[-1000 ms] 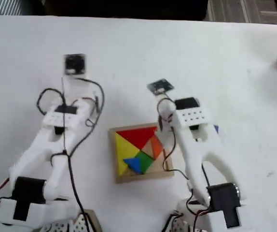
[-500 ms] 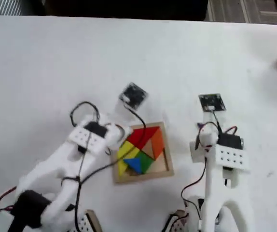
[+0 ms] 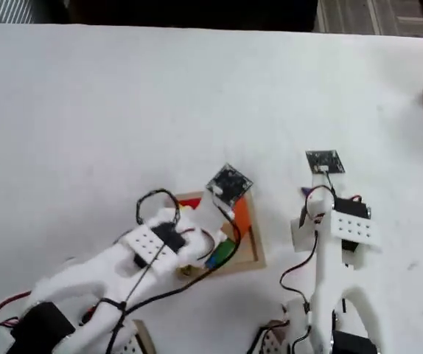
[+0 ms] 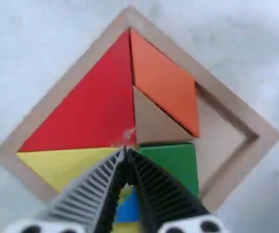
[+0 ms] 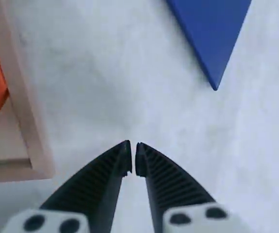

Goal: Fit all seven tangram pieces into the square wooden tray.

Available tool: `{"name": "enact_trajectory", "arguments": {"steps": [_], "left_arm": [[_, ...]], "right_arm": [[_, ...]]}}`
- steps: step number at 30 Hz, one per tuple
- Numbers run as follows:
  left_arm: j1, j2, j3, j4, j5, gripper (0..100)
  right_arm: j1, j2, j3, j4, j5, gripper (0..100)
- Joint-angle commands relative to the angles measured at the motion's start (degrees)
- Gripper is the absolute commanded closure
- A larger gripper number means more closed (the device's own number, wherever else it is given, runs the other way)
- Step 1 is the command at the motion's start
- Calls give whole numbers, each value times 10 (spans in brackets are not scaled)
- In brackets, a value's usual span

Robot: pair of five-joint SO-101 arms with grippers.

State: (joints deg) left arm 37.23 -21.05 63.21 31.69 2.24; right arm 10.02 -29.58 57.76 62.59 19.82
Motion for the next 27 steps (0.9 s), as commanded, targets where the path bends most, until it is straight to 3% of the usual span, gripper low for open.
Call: {"name": "enact_trajectory", "arguments": {"steps": [1,8,18,24,27], "left_arm": [[8,-26,-5,40,8,979],[8,-26,-4,112,9,978],[5,-36,-18,114,10,978],[-51,-189,4,123,10,978],[-19,-294,67,136,5,978]], "right_arm": [[4,4,-25,-13,5,981],[4,6,-23,-19,5,981],[1,6,-22,-20,5,981],[0,6,-22,-20,5,981],[0,7,-22,-20,5,981]]}}
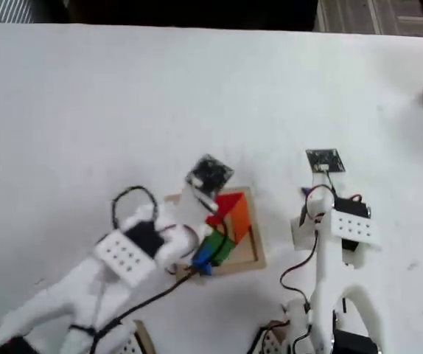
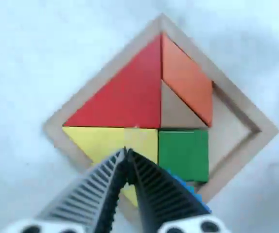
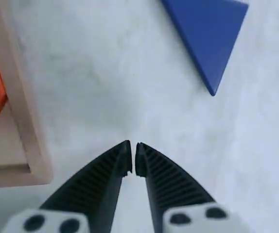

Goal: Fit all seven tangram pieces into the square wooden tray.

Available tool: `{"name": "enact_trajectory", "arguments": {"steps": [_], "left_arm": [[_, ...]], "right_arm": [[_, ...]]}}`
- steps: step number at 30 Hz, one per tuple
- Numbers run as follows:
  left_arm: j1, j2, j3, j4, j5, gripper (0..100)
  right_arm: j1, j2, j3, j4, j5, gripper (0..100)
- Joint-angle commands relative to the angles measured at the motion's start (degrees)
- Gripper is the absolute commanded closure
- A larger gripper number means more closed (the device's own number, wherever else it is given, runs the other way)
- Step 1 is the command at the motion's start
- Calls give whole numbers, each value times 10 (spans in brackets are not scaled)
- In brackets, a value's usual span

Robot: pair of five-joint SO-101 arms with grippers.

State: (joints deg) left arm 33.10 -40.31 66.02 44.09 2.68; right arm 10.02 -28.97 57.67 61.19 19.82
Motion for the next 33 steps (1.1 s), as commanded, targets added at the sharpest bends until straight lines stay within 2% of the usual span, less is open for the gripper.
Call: {"name": "enact_trajectory", "arguments": {"steps": [1,5,8,13,19,25,28,33], "left_arm": [[50,-137,62,20,-2,978],[163,-240,111,82,-54,978],[168,-246,112,102,-52,978],[173,-180,95,107,-55,978],[216,-28,38,110,-53,978],[215,62,15,60,-50,978],[213,67,18,13,7,977],[169,71,19,-81,82,977]], "right_arm": [[0,0,-21,-6,5,981],[0,0,-20,-6,5,981],[0,0,-20,-6,4,981],[0,0,-20,-7,3,981],[1,0,-20,-7,2,981],[3,0,-20,-7,2,981],[3,0,-20,-7,2,981],[3,0,-20,-7,3,981]]}}
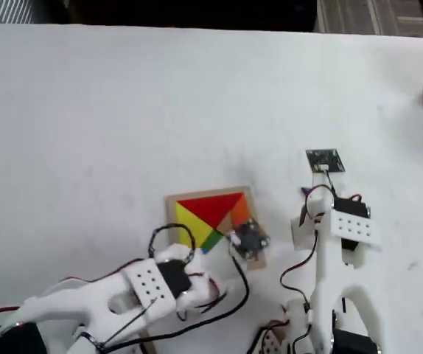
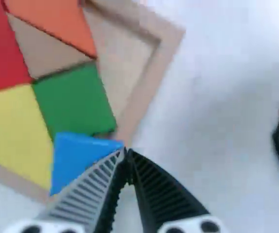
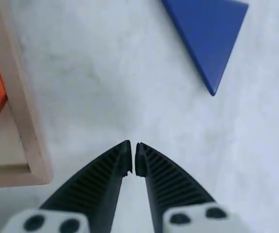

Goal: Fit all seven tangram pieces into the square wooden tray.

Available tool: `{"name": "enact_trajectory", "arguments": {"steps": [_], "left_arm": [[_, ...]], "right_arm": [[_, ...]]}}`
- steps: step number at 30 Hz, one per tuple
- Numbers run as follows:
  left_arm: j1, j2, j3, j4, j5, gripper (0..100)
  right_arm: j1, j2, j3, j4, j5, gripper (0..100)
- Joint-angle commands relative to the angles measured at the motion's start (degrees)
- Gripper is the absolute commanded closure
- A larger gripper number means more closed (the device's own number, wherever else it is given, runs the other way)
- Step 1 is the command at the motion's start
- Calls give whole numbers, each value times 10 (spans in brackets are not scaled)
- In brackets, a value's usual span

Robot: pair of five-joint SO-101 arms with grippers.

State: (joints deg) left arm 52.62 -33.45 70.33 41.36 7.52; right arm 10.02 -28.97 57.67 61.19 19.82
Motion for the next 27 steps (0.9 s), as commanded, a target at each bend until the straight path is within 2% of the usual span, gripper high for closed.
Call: {"name": "enact_trajectory", "arguments": {"steps": [1,9,20,27], "left_arm": [[-35,2,-24,-65,39,977],[-77,-1,-25,-98,58,977],[-79,-5,-28,-93,54,977],[-75,-108,-25,-46,55,977]], "right_arm": [[3,0,-20,-7,3,981],[3,0,-20,-7,4,981],[2,0,-20,-7,4,981],[0,0,-20,-7,4,981]]}}
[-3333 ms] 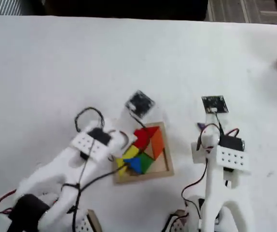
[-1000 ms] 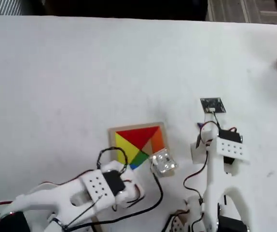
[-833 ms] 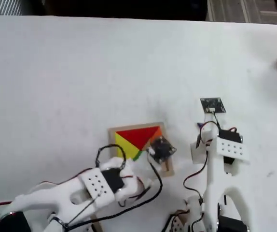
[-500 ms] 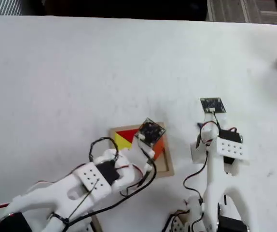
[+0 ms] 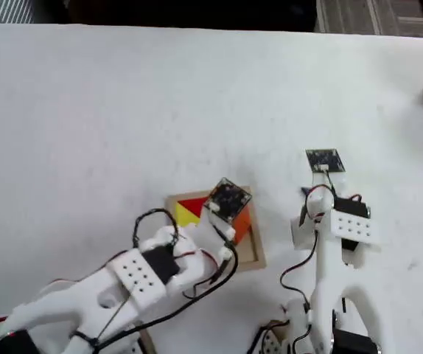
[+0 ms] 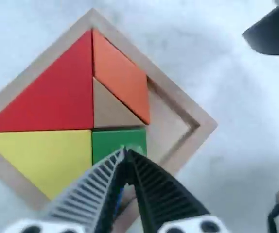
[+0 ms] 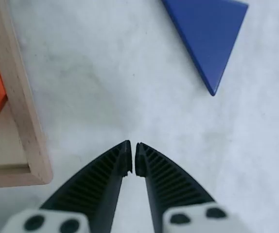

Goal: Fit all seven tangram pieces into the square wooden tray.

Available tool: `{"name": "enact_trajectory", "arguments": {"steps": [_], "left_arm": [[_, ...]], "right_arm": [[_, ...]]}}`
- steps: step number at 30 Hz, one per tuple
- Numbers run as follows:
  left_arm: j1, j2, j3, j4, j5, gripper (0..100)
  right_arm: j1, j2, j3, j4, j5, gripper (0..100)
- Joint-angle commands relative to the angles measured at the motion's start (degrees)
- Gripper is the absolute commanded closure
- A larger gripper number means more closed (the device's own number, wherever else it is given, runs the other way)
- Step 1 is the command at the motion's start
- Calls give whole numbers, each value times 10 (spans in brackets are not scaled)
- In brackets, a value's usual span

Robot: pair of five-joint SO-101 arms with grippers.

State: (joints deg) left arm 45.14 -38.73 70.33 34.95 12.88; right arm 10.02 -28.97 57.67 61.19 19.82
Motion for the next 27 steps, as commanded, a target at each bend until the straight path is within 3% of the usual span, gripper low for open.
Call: {"name": "enact_trajectory", "arguments": {"steps": [1,7,10,13,18,22,27], "left_arm": [[-3,-74,-25,21,4,977],[-32,-108,0,-22,19,977],[-37,-56,28,-95,20,977],[-40,23,13,-119,20,977],[-40,109,-21,-114,18,977],[-36,110,-25,-67,-26,977],[-17,65,-21,-7,-32,977]], "right_arm": [[0,0,-20,-7,4,981],[0,0,-20,-7,4,981],[0,0,-20,-7,4,981],[1,0,-20,-7,4,981],[3,0,-20,-7,4,981],[3,0,-20,-7,4,981],[3,0,-20,-7,4,981]]}}
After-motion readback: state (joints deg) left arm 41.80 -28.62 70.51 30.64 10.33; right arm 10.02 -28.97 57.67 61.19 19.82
